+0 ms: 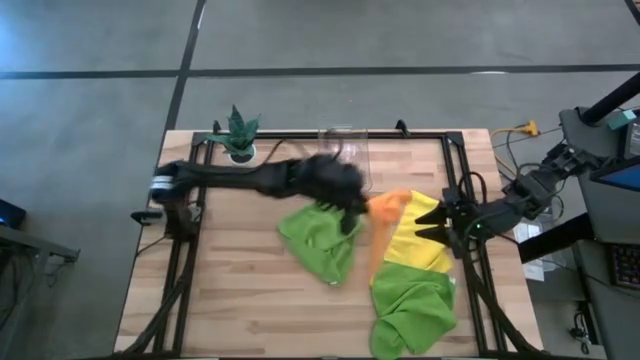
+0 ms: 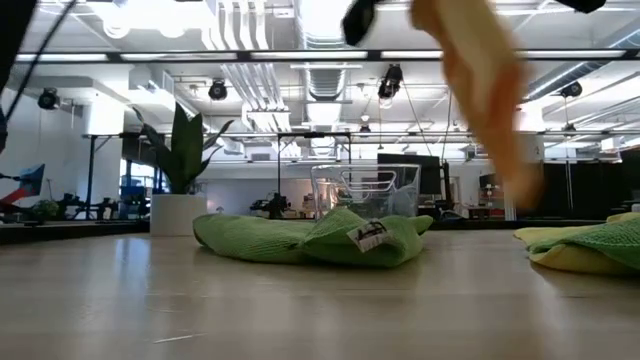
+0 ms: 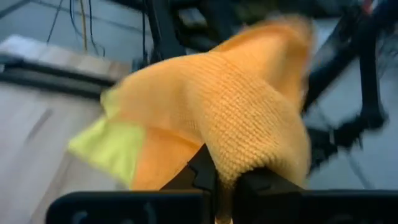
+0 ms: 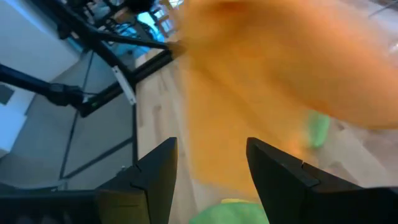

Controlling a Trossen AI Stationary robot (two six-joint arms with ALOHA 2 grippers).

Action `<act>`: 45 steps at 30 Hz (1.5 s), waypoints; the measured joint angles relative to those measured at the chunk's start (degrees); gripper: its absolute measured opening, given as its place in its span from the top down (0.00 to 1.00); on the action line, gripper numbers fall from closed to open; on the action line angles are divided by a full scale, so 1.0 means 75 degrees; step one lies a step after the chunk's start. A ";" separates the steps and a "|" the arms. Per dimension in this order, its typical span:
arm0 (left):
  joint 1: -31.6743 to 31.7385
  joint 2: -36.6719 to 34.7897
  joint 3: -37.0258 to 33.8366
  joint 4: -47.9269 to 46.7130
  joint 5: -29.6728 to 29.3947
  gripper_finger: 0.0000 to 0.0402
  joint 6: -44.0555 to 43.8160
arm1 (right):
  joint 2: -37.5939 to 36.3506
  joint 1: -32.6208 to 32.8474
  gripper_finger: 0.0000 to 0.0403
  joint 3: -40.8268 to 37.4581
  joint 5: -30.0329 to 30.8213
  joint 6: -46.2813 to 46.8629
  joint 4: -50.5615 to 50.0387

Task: Fold microfiber towels
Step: Move the towels to the top right

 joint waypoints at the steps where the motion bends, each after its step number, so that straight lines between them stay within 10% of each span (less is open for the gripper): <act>1: 0.0136 0.0332 0.0347 0.0074 0.0294 0.97 -0.0002 | -0.0010 0.0051 0.54 0.0000 0.0000 0.0003 -0.0001; 16: 0.0737 0.1692 0.1842 0.0253 0.3574 0.26 -0.1019 | 0.0064 0.0562 0.54 -0.0105 0.0000 0.0035 -0.0172; 24: 0.0759 0.1618 0.1839 0.0223 0.4455 0.20 -0.2156 | 0.0729 0.0568 0.54 -0.0217 -0.0127 0.0155 0.0057; 31: 0.0668 0.1416 0.1462 -0.1025 0.7423 0.20 -0.2705 | 0.2624 0.0599 0.54 -0.0744 -0.2174 0.0173 0.1048; 38: 0.0208 -0.0140 -0.0133 -0.3542 0.6647 0.20 -0.0803 | 0.4195 0.1072 0.54 -0.1077 -0.2897 0.0543 0.1166; 45: -0.0112 -0.2374 -0.2444 -0.2831 0.4431 0.20 -0.1674 | 0.5686 0.0778 0.54 -0.1571 -0.3662 0.0831 0.2057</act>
